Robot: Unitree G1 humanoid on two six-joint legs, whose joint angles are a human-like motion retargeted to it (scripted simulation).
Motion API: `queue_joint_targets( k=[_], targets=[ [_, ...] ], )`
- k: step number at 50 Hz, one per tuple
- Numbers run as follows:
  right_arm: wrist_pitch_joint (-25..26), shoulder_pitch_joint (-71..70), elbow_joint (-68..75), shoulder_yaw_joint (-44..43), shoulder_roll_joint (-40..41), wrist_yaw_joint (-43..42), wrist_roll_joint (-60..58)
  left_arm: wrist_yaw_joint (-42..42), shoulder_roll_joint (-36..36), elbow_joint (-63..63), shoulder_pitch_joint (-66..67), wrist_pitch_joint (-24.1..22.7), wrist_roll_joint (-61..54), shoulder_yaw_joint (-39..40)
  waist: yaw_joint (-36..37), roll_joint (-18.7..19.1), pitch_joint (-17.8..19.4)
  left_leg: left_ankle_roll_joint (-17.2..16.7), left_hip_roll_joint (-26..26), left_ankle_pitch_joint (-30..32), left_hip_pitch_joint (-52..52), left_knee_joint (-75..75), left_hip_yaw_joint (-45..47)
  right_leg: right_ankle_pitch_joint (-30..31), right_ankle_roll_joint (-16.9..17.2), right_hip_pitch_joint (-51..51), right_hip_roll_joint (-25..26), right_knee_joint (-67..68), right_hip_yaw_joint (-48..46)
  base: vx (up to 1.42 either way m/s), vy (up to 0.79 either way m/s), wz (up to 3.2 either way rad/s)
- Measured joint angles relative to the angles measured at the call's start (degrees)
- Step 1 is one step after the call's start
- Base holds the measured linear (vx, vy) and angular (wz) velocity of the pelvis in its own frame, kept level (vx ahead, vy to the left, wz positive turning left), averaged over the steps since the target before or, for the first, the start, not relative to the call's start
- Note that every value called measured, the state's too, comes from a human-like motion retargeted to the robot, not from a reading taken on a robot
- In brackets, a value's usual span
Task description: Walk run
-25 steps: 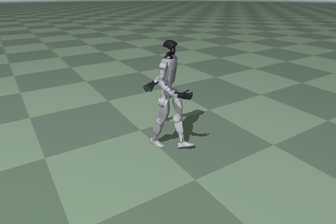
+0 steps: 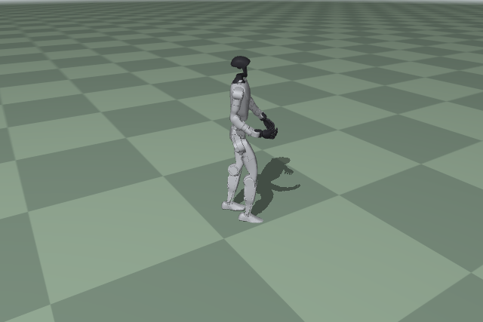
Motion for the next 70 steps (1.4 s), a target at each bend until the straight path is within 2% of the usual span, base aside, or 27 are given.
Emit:
queue_joint_targets(
  k=[3,5,7,10,12,13,15,17,18,19,22,25,28,32,38,40,43,45,47,48,50,52,55,58,60,66,70],
  targets=[
    [0.04,-0.18,-0.04,0.84,0.20,-0.72,-0.31,0.24,3.26,-1.39,-4.48,-0.29,-0.10,-0.96,-1.62,-2.21,1.66,0.00,-1.70,-1.77,4.69,0.94,-1.80,-2.44,0.44,-0.89,1.52,-11.62,11.24,0.63,-0.35,1.27],
    [0.21,-0.10,-0.18,1.33,0.32,-1.14,-0.44,0.71,4.28,-1.61,-5.95,-0.15,-0.33,-1.33,-2.28,-2.85,3.05,0.00,-1.63,-2.74,8.21,1.88,-2.54,-4.45,6.39,-0.06,2.23,-17.90,16.37,0.76,-0.41,0.94],
    [0.32,0.22,-0.40,1.73,0.38,-1.05,-0.54,1.31,4.27,-1.30,-5.75,-0.01,-0.85,-1.12,-2.09,-3.13,3.19,0.00,-1.42,-2.73,10.69,2.67,-1.95,-5.15,9.13,0.82,2.28,-19.01,16.06,0.87,-0.46,0.68],
    [0.85,0.49,-0.74,1.81,0.64,-0.04,-1.08,1.96,2.66,0.16,-3.33,0.19,-1.51,0.72,-2.37,-3.94,1.63,0.00,-3.31,0.72,12.38,4.53,-0.44,-2.50,9.50,1.68,1.98,-14.48,16.89,0.78,-0.26,0.72],
    [1.09,1.78,-0.92,1.87,1.30,0.62,-1.72,2.09,0.62,2.70,-0.11,0.94,-0.87,2.54,-4.87,-3.19,0.35,-1.08,-3.55,7.21,12.16,9.16,0.06,1.97,7.89,2.79,0.22,-12.68,13.08,0.83,-0.30,1.20],
    [1.11,2.55,-0.99,2.26,1.71,0.68,-1.83,2.28,-0.54,4.54,1.63,1.74,-0.08,3.76,-4.65,-2.46,-0.33,-2.35,-3.44,12.35,10.75,12.53,1.35,-0.14,6.91,3.55,0.64,-11.25,13.54,0.84,-0.46,0.95],
    [1.70,3.28,-0.75,1.20,2.25,0.43,-0.83,3.33,-3.89,9.51,4.25,4.54,2.40,5.05,-4.06,-1.05,-0.10,-8.12,-2.23,23.77,6.03,22.96,4.03,-1.98,5.01,4.38,-0.56,-8.87,10.93,0.73,-0.39,1.05],
    [2.86,3.36,-0.47,1.64,1.93,0.51,1.06,5.70,-6.35,15.96,6.81,8.80,4.05,7.15,-3.29,-1.70,-0.07,-11.77,2.64,30.81,-0.24,33.22,14.51,-4.30,2.74,6.88,-1.11,-8.58,10.17,0.77,-0.35,1.18],
    [3.10,3.16,-0.38,2.18,1.45,0.66,1.74,6.60,-6.55,19.76,7.77,10.62,3.67,7.60,-4.36,-2.18,-0.16,-12.24,4.74,33.45,-2.83,37.50,18.16,-4.89,2.20,8.02,-2.56,-8.78,6.82,0.71,-0.30,1.59],
    [3.12,2.70,-0.17,2.53,0.95,0.62,2.12,6.60,-6.40,23.14,9.01,11.98,3.64,7.89,-4.99,-2.59,-0.25,-10.80,6.19,31.26,-5.32,40.87,21.01,-5.60,1.68,9.14,-3.38,-8.98,4.43,0.58,-0.24,1.75],
    [2.55,0.67,0.43,2.85,-0.88,-0.06,2.15,4.42,-6.55,28.70,14.42,15.90,5.64,7.77,-3.04,-4.20,0.08,-6.13,7.91,18.22,-12.49,47.21,27.89,-7.01,0.76,12.22,-4.37,-10.11,1.41,0.50,-0.18,0.77],
    [1.48,-1.10,0.32,2.45,-3.36,0.59,1.53,4.77,-8.56,28.70,21.27,18.51,10.00,8.52,1.56,-5.88,1.64,-7.96,3.40,10.93,-20.67,46.95,27.74,-7.61,0.20,15.15,-4.15,-11.79,0.55,0.48,-0.16,0.18],
    [0.55,-2.47,0.51,1.61,-6.06,1.80,2.19,5.90,-9.57,28.70,27.08,18.40,13.98,9.43,4.37,-5.47,2.44,-6.22,6.51,4.60,-25.44,39.48,32.29,-8.91,-0.37,18.37,-2.18,-13.81,-3.27,0.45,-0.16,0.72],
    [0.15,-3.93,1.54,-0.51,-8.90,2.37,2.46,6.33,-9.80,28.70,32.83,19.21,15.15,10.49,7.93,-3.20,3.45,-5.86,9.44,4.39,-27.49,20.29,37.69,-11.33,-0.43,23.32,2.42,-16.28,-8.59,0.52,-0.14,0.84],
    [-0.82,-3.41,1.72,-2.01,-8.56,0.41,0.96,7.90,-11.24,28.70,37.38,22.42,8.53,13.80,7.01,-0.67,3.20,-6.11,3.20,4.06,-22.20,-5.23,43.54,-13.23,2.80,31.04,7.02,-16.96,-17.75,0.64,-0.13,1.28],
    [-0.63,-2.46,1.57,-2.13,-7.17,0.40,1.33,7.93,-12.38,28.70,37.62,23.00,5.75,14.90,7.81,-1.32,2.40,-3.67,1.77,4.01,-19.42,-6.68,43.97,-11.66,4.79,32.52,6.64,-15.54,-18.59,0.80,-0.13,0.64],
    [-0.15,-0.56,1.27,-1.61,-4.14,0.68,1.74,7.19,-14.18,28.70,36.22,21.03,3.15,18.15,10.09,-3.44,0.72,-0.17,1.40,6.46,-16.40,-6.50,44.45,-2.81,8.54,33.88,5.50,-12.00,-17.04,0.90,-0.32,0.06],
    [0.25,0.58,1.30,-0.64,-2.05,0.71,1.50,5.57,-14.89,28.70,34.21,16.75,2.38,20.67,10.84,-3.98,-0.29,0.00,2.66,5.85,-14.50,-5.45,43.47,8.76,9.80,33.66,5.36,-7.20,-15.11,1.09,-0.34,0.07],
    [0.60,1.42,1.20,1.41,-0.71,0.27,1.06,4.15,-14.83,28.70,31.57,10.53,1.13,21.78,9.86,-1.76,-0.80,0.00,5.13,3.19,-13.66,-2.64,40.25,18.33,8.24,30.64,6.10,1.72,-13.43,0.88,0.04,0.81],
    [0.80,1.87,1.10,2.77,-0.21,-0.23,0.87,4.23,-14.33,28.69,29.41,7.92,-0.03,21.41,8.43,0.24,-0.82,0.00,6.28,2.19,-12.80,-1.48,37.18,22.49,6.10,28.00,7.17,8.36,-12.85,0.85,0.09,1.51],
    [1.03,2.10,0.89,4.21,0.26,-1.02,0.79,5.83,-13.37,26.30,25.26,6.75,-1.49,18.85,7.18,3.52,-0.43,0.00,7.82,1.01,-10.99,-0.33,31.92,25.09,4.89,22.41,11.87,18.49,-5.62,0.67,0.05,1.71],
    [0.97,2.08,0.92,4.02,0.18,-0.61,0.73,7.81,-12.26,22.22,21.01,7.29,-1.16,15.57,7.82,5.47,-0.50,0.00,8.13,0.66,-9.01,-0.55,28.02,17.11,4.62,17.91,15.64,23.29,0.98,0.60,0.06,1.55],
    [0.78,2.31,0.73,2.56,-0.07,0.24,0.57,7.55,-9.73,15.09,14.25,6.78,1.01,10.84,6.81,6.60,0.07,0.00,6.71,1.09,-5.95,-1.15,20.37,9.67,0.64,12.02,16.93,24.81,6.33,0.61,0.02,2.35],
    [-0.06,3.00,0.18,0.86,-0.78,-0.01,0.15,4.55,-6.80,9.04,7.46,4.20,3.68,7.12,1.98,7.54,-0.09,0.00,4.49,1.67,-3.92,-0.95,9.74,3.22,-4.23,6.65,10.03,19.10,2.44,0.60,-0.09,3.40],
    [-0.40,3.30,0.13,0.07,-1.02,-0.06,0.21,3.40,-4.56,6.51,3.10,2.63,3.57,4.36,-0.56,6.90,-0.44,0.00,2.58,1.84,-2.94,-0.69,4.94,2.27,-5.49,4.39,5.79,12.33,0.51,0.59,-0.24,3.00],
    [0.17,4.54,0.53,-0.91,-0.68,-1.81,1.19,5.16,-0.44,0.58,-5.86,-1.46,4.44,-0.66,-2.31,0.96,-0.03,0.00,-3.44,-0.14,4.11,0.76,-4.04,-0.82,-0.91,-0.13,2.39,-13.26,8.73,0.60,-0.32,2.01],
    [-0.05,3.60,0.04,-0.46,-0.64,-2.03,0.28,7.81,-0.29,-0.11,-5.79,-2.27,2.81,-0.11,0.28,-1.23,2.38,0.00,-3.99,-0.08,10.16,1.31,-3.16,-4.12,9.37,-0.90,5.06,-21.09,12.65,0.78,-0.39,0.35]
  ],
)
